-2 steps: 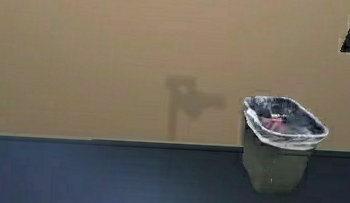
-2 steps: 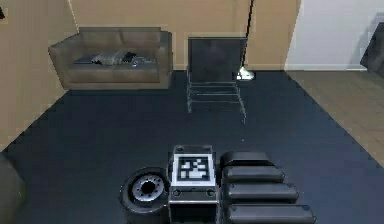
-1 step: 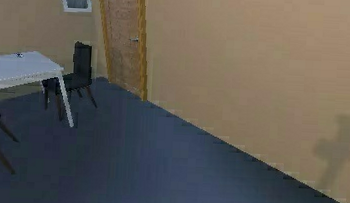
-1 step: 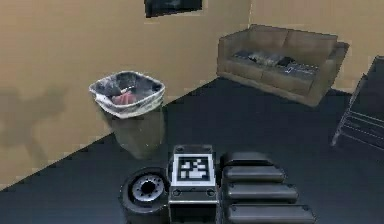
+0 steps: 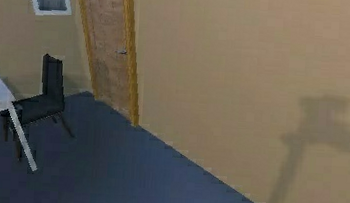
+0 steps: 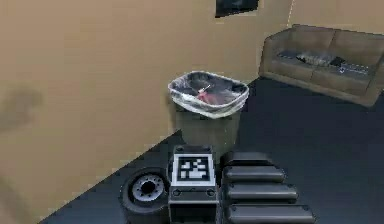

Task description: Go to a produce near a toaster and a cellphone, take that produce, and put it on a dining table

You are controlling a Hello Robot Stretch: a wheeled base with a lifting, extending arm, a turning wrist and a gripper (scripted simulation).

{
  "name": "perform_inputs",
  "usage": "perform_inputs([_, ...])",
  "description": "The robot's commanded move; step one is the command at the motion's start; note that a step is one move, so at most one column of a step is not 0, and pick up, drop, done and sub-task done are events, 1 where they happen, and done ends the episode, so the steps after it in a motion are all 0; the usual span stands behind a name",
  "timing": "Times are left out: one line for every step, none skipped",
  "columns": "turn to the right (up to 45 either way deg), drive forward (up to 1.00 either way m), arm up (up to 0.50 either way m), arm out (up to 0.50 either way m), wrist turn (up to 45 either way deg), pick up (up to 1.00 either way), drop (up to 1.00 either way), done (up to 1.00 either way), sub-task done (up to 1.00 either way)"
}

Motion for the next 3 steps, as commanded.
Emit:
perform_inputs([-45.0, 0.0, 0.0, 0.0, 0.0, 0.0, 0.0, 0.0, 0.0])
perform_inputs([0.0, 1.0, 0.0, 0.0, 0.0, 0.0, 0.0, 0.0, 0.0])
perform_inputs([27.0, 0.0, 0.0, 0.0, 0.0, 0.0, 0.0, 0.0, 0.0])
